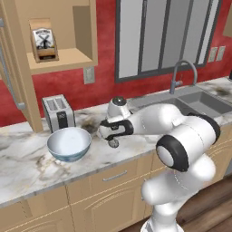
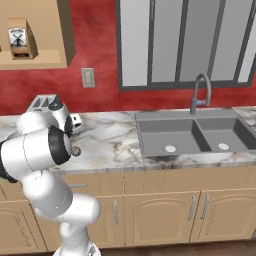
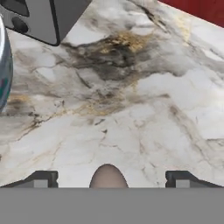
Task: Pick the egg and butter from the fridge and place them by the bowl for mixing.
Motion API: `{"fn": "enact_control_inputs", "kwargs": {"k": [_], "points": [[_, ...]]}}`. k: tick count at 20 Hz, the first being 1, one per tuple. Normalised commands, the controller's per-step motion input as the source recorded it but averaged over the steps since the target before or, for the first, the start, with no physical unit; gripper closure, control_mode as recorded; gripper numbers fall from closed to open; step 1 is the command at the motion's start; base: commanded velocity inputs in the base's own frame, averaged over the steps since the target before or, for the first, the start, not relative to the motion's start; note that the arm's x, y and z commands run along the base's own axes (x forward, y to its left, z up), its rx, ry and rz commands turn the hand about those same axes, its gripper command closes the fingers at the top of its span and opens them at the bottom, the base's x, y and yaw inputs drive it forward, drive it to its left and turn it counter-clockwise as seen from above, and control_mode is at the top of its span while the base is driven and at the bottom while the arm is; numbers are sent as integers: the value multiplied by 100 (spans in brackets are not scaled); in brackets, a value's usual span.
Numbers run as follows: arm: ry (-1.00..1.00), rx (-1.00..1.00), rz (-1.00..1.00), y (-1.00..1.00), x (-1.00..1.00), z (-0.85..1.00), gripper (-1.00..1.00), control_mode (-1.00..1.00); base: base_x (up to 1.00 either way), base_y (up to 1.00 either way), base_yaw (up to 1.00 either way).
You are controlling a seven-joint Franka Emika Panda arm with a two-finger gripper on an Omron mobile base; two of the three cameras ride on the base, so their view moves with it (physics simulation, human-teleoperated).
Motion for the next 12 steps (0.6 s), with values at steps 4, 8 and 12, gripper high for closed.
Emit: {"fn": "enact_control_inputs", "kwargs": {"k": [4, 8, 12], "points": [[0, 15, -5, -19, -88, 100, -100, -100, 0, 0, 0], [-2, 23, -2, -74, -100, 100, -100, -100, 0, 0, 0], [-17, 23, -1, -88, -100, 100, -100, -100, 0, 0, 0]]}}
